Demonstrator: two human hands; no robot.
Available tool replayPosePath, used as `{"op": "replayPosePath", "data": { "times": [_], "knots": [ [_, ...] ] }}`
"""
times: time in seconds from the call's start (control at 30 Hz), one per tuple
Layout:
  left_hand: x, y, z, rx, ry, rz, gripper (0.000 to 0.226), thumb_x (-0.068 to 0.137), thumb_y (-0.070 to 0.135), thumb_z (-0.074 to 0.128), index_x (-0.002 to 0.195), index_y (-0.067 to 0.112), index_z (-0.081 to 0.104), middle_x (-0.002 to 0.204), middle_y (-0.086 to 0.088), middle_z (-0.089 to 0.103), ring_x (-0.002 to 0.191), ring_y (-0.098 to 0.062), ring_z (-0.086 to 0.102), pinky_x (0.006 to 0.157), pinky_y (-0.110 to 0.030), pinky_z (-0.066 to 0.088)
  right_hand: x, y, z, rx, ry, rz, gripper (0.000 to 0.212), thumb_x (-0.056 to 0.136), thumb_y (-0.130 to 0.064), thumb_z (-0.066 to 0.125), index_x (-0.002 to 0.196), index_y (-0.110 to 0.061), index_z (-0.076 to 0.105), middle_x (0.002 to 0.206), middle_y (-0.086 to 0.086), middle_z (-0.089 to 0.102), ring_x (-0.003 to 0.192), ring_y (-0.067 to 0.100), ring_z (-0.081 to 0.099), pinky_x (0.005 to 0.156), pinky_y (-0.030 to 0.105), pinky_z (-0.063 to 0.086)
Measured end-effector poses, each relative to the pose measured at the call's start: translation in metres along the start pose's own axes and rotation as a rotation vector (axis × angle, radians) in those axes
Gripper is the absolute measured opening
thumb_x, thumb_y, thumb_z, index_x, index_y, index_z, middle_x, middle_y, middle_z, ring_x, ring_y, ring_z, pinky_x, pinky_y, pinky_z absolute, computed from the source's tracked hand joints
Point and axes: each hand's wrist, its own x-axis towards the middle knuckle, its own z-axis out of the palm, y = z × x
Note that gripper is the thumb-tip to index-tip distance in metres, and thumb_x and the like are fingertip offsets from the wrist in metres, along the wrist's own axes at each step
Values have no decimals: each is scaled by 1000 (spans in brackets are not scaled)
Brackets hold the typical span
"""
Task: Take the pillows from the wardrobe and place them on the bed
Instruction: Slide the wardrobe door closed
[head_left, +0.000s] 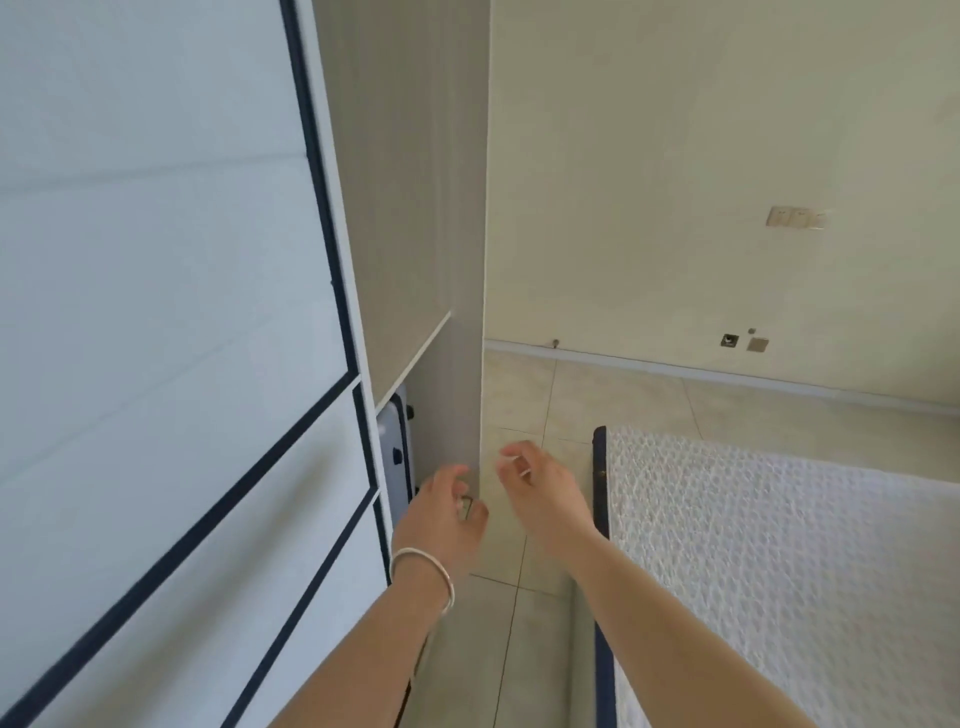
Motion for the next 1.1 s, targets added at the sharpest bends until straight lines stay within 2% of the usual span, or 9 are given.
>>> {"op": "replayPosePath", "data": {
  "times": [0.23, 0.37, 0.43, 0.57, 0.7, 0.8, 0.9, 1.0, 1.1],
  "knots": [
    [79, -1, -9, 43, 134, 41, 36, 94, 29, 48, 130, 32, 42, 121, 17, 54, 105, -4, 56, 86, -28, 50, 110, -50, 14, 53, 0, -147, 23, 94, -35, 42, 102, -24, 60, 82, -10, 57, 76, 15, 55, 59, 27, 40],
    [111, -9, -10, 90, 183, 30, 38, 94, 32, 48, 131, 36, 40, 122, 21, 52, 101, 6, 51, 78, -15, 42, 168, -69, 29, 82, -58, -224, 19, 91, -37, 46, 83, -25, 58, 68, -14, 54, 70, 16, 54, 57, 27, 40],
    [129, -12, -10, 120, 233, 14, 39, 93, 32, 47, 132, 37, 38, 121, 21, 52, 98, 8, 49, 76, -13, 39, 193, -81, 38, 130, -109, -298, 21, 91, -38, 46, 85, -23, 60, 73, -10, 60, 70, 15, 55, 59, 27, 41],
    [164, -16, -8, 178, 360, -75, 28, 94, 34, 46, 121, 31, 45, 115, 15, 56, 102, -1, 56, 81, -20, 48, 226, -107, 66, 296, -259, -457, 31, 91, -45, 42, 96, -22, 62, 89, -4, 67, 82, 15, 62, 74, 32, 49],
    [185, -15, -3, 230, 490, -183, 28, 93, 38, 45, 119, 28, 48, 117, 11, 57, 105, -6, 58, 82, -24, 50, 244, -130, 78, 407, -316, -727, 48, 84, -61, 34, 93, -22, 62, 83, -5, 67, 80, 13, 64, 72, 31, 51],
    [188, -9, -4, 271, 581, -232, 30, 93, 35, 46, 121, 25, 49, 117, 9, 57, 105, -11, 57, 78, -21, 43, 249, -145, 76, 552, -358, -856, 40, 82, -61, 34, 83, -28, 56, 71, -12, 61, 69, 10, 60, 66, 31, 50],
    [186, -2, -6, 334, 673, -245, 33, 92, 33, 50, 123, 21, 52, 115, 7, 60, 102, -11, 60, 72, -21, 42, 246, -156, 71, 572, -405, -928, 31, 82, -60, 41, 76, -31, 48, 61, -16, 49, 55, 4, 47, 59, 23, 39],
    [185, 5, -6, 425, 735, -239, 29, 88, 30, 58, 114, 18, 60, 102, 3, 66, 85, -15, 66, 62, -22, 40, 244, -163, 69, 556, -498, -928, 31, 87, -50, 51, 66, -33, 35, 56, -12, 39, 48, 3, 40, 57, 23, 33],
    [179, 11, -10, 468, 767, -243, 31, 87, 27, 55, 116, 18, 58, 103, 1, 65, 85, -17, 66, 62, -24, 44, 245, -166, 66, 574, -555, -895, 37, 88, -47, 52, 62, -29, 32, 56, -9, 34, 46, 2, 37, 51, 17, 31]
  ]
}}
